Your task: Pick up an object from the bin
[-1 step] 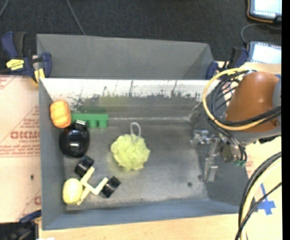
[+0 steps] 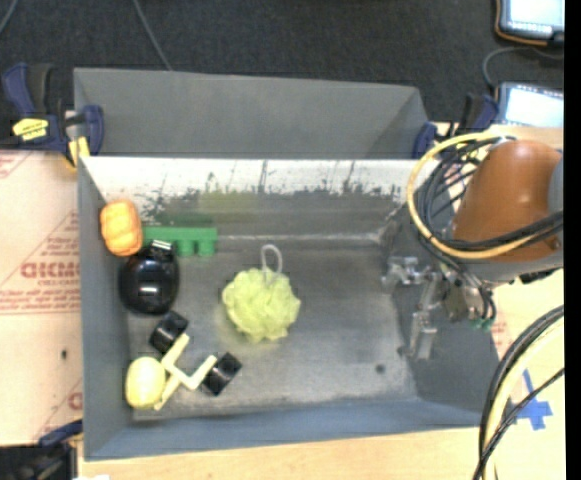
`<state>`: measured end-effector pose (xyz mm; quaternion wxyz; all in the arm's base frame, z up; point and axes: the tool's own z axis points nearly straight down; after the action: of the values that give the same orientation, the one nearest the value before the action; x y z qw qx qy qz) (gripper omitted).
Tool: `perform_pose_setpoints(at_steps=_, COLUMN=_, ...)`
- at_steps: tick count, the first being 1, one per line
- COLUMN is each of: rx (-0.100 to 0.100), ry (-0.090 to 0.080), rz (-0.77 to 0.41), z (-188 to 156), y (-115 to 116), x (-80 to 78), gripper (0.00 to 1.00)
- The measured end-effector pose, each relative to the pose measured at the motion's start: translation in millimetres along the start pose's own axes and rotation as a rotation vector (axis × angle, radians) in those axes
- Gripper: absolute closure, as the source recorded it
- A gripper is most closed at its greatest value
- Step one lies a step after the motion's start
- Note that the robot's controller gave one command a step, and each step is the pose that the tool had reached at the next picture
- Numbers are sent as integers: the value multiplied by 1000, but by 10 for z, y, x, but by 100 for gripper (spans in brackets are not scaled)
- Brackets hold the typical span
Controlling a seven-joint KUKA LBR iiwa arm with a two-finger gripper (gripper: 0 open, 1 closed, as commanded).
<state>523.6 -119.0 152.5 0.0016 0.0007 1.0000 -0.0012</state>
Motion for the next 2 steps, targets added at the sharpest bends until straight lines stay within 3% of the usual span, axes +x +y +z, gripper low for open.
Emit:
perform_pose_setpoints(at_steps=1, rx=-2, ry=7, rz=72, z=-146, y=71, x=-23, gripper=0)
perform_pose_setpoints(at_steps=2, rx=-2, ry=-3, rz=205, z=-412, y=192, x=-393, gripper=0)
